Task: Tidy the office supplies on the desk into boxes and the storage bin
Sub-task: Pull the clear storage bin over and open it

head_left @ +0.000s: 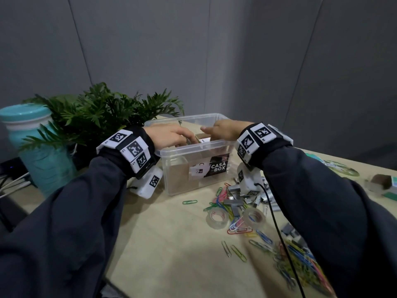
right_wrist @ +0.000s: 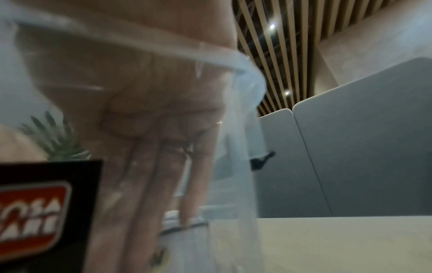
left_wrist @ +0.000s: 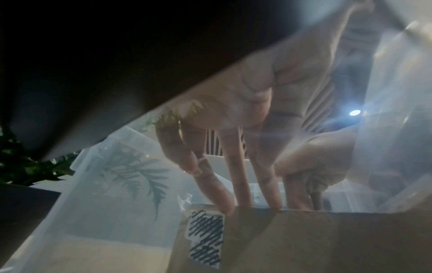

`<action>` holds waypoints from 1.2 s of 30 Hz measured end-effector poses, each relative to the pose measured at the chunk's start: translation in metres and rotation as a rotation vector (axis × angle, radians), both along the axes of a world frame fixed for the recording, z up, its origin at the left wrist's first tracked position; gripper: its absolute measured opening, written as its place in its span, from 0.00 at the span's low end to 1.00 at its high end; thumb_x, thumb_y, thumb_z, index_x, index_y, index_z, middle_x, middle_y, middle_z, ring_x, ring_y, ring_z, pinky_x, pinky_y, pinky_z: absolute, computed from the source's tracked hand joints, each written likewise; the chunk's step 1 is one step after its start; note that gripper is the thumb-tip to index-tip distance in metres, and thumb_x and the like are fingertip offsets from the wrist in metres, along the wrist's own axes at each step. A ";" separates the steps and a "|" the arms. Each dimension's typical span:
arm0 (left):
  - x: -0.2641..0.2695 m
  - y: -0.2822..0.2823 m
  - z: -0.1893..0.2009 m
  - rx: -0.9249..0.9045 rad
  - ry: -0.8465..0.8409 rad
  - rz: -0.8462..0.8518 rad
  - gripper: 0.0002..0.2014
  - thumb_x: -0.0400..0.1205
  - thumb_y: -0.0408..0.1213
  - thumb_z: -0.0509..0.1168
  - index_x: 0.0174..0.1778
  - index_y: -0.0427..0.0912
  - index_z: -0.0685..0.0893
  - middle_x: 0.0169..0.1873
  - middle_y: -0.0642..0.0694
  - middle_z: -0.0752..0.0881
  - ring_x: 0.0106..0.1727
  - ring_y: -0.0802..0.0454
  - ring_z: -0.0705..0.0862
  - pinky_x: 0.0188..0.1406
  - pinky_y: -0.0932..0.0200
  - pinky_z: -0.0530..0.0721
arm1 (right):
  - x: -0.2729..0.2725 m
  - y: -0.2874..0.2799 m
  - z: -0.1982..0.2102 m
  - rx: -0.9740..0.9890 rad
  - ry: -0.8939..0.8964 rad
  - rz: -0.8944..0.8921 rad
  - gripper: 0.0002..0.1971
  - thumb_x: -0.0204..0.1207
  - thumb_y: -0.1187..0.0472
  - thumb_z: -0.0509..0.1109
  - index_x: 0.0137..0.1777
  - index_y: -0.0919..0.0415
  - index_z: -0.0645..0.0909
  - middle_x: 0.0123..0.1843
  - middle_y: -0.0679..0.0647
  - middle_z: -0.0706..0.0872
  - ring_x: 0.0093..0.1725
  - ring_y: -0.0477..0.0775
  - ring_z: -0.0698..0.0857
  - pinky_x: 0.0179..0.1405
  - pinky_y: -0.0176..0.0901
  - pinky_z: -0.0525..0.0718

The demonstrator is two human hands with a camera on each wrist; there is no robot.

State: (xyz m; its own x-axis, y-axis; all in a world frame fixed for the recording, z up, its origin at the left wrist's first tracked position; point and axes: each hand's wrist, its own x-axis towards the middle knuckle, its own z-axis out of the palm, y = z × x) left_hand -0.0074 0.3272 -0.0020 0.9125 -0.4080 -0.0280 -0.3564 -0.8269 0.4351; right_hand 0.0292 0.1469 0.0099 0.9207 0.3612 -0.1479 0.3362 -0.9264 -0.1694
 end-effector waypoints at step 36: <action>-0.067 -0.245 -0.029 0.022 0.554 -0.228 0.22 0.76 0.36 0.76 0.59 0.23 0.82 0.45 0.29 0.90 0.52 0.35 0.90 0.60 0.41 0.86 | -0.111 -0.224 -0.025 0.250 0.399 -0.766 0.13 0.81 0.61 0.72 0.44 0.74 0.83 0.34 0.67 0.90 0.27 0.56 0.88 0.51 0.51 0.88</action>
State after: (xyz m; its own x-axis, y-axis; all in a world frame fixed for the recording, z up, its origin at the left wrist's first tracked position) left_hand -0.0744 0.0823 -0.0306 0.6494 -0.5855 -0.4853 -0.2510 -0.7674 0.5900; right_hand -0.0822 -0.0766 -0.0151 0.8194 -0.2658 -0.5079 -0.4856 -0.7927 -0.3685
